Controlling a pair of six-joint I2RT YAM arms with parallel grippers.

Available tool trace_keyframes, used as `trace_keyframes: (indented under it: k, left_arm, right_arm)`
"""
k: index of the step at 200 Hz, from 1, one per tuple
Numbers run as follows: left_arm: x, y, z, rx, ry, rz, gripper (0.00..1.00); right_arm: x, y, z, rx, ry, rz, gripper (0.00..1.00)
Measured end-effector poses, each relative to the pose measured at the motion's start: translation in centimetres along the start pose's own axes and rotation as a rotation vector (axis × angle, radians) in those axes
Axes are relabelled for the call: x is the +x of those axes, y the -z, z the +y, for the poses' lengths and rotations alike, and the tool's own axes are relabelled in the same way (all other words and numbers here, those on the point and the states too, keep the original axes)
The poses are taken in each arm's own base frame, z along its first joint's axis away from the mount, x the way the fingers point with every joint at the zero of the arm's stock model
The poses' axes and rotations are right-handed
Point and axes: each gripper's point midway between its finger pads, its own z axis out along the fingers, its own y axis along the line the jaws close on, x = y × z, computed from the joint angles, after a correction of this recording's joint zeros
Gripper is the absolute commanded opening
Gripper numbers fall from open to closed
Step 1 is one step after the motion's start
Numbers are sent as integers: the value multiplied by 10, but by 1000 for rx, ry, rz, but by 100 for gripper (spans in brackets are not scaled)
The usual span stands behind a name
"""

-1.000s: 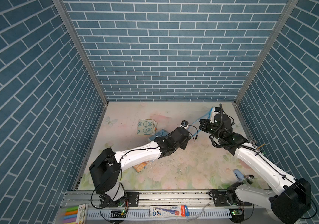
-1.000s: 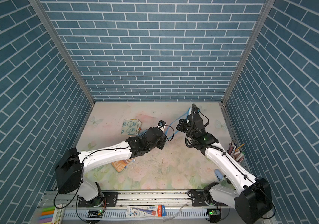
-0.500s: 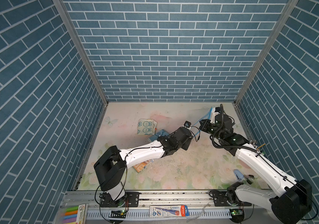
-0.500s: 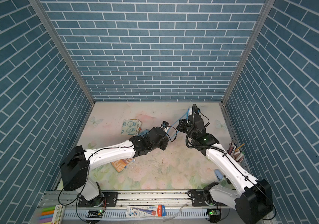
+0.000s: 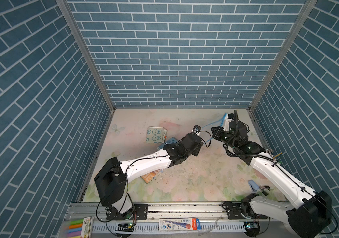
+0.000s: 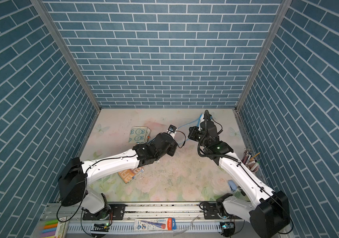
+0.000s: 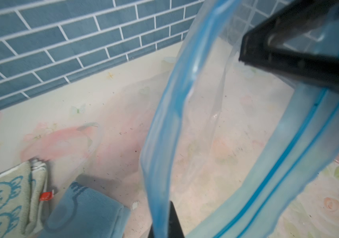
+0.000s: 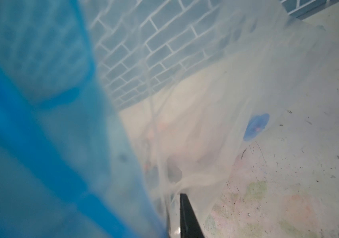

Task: Place the folded towel into the vacuum bag
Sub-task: Open the vacuum bag at the center of the board.

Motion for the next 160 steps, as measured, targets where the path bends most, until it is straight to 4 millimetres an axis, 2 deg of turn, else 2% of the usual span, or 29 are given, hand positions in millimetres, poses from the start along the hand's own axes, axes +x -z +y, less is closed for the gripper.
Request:
trace_keyframes:
  k: [31,52,70,88,117,137,160]
  left_arm:
    - [-34,20,16,-68,-14,-118,0]
    - [-54,33,32,-140,-41,-185,0]
    - [-62,36,49,-200,-55,-204,0]
    - [-66,33,79,-278,-51,-201,0]
    - [-69,32,143,-419,-13,-184,0]
    - [-71,38,185,-507,15,-173,0]
    - [-78,59,229,-607,50,-171,0]
  right_arm:
    - [-10,2,23,-70,31,11,56]
    - [-17,6,40,-134,50,10,62]
    - [-22,10,52,-182,67,9,65]
    - [-26,15,65,-232,89,15,66]
    - [-31,13,86,-320,133,22,67]
    - [-29,3,96,-372,161,44,66]
    - [-21,-21,110,-451,183,104,66]
